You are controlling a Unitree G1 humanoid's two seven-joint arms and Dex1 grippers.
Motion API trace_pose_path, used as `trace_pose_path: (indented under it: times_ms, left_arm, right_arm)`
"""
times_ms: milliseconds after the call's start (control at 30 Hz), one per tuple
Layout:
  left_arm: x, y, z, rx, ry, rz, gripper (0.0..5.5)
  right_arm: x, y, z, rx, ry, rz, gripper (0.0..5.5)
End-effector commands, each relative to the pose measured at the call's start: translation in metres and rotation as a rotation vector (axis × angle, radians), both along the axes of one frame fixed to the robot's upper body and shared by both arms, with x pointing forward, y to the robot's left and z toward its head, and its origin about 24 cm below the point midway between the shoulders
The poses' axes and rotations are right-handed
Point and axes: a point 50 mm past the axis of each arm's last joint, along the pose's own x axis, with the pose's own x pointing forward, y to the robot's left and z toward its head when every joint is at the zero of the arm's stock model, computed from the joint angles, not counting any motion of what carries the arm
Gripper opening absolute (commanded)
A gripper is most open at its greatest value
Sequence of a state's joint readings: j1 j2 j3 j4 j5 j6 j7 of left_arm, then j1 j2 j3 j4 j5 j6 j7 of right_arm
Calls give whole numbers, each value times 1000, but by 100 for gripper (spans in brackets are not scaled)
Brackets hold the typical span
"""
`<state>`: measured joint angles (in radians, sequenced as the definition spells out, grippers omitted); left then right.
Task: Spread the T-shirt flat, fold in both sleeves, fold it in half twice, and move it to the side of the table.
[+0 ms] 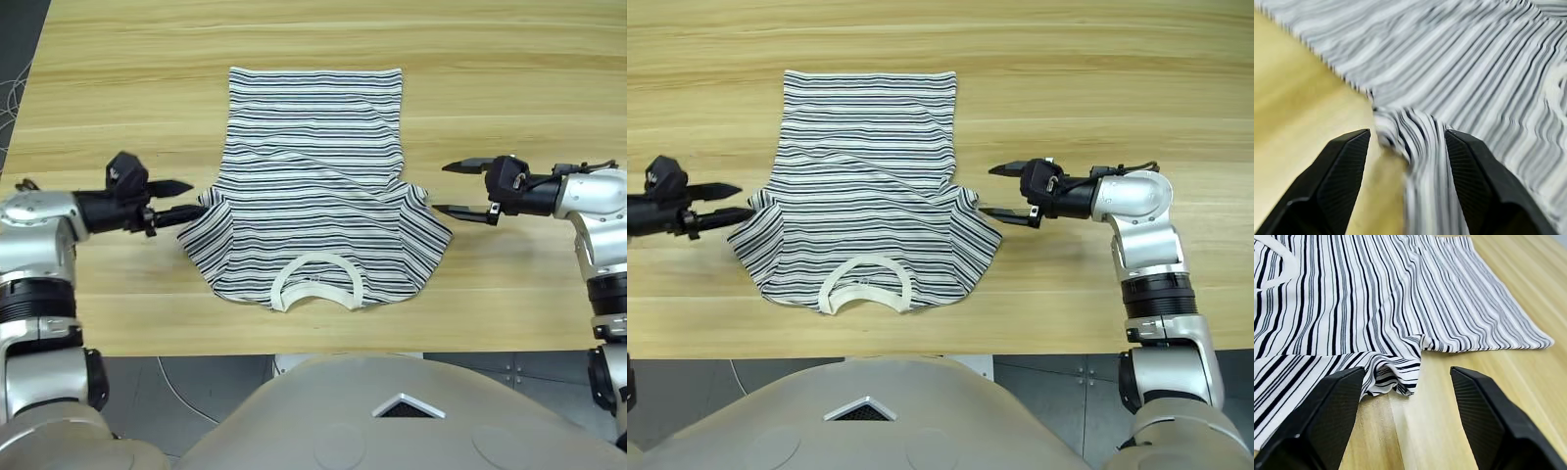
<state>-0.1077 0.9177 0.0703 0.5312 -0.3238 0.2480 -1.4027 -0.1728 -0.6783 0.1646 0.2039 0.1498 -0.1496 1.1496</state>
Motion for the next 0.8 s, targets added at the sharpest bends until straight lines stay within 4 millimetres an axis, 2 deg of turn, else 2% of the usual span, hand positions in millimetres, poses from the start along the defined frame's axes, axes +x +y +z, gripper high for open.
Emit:
trace_pose_path:
  times_ms: [33,100,233,433,567,800]
  left_arm:
    - [-21,29,14,-104,114,97,285]
    - [-26,38,10,-131,155,160,285]
    - [-40,46,-20,-114,251,289,285]
    - [-51,38,-54,-127,341,360,285]
    - [-53,31,-62,-169,364,347,285]
    - [-55,20,-63,-210,398,258,285]
  right_arm:
    - [-6,-2,0,-8,-6,-28,324]
    - [-8,-3,-1,-6,-3,-37,324]
    - [-11,-4,-1,-7,-2,-46,324]
    - [-13,-8,-1,-16,-1,-48,324]
    - [-11,-8,1,-25,-2,-42,324]
    - [-12,-7,-1,-34,1,-44,324]
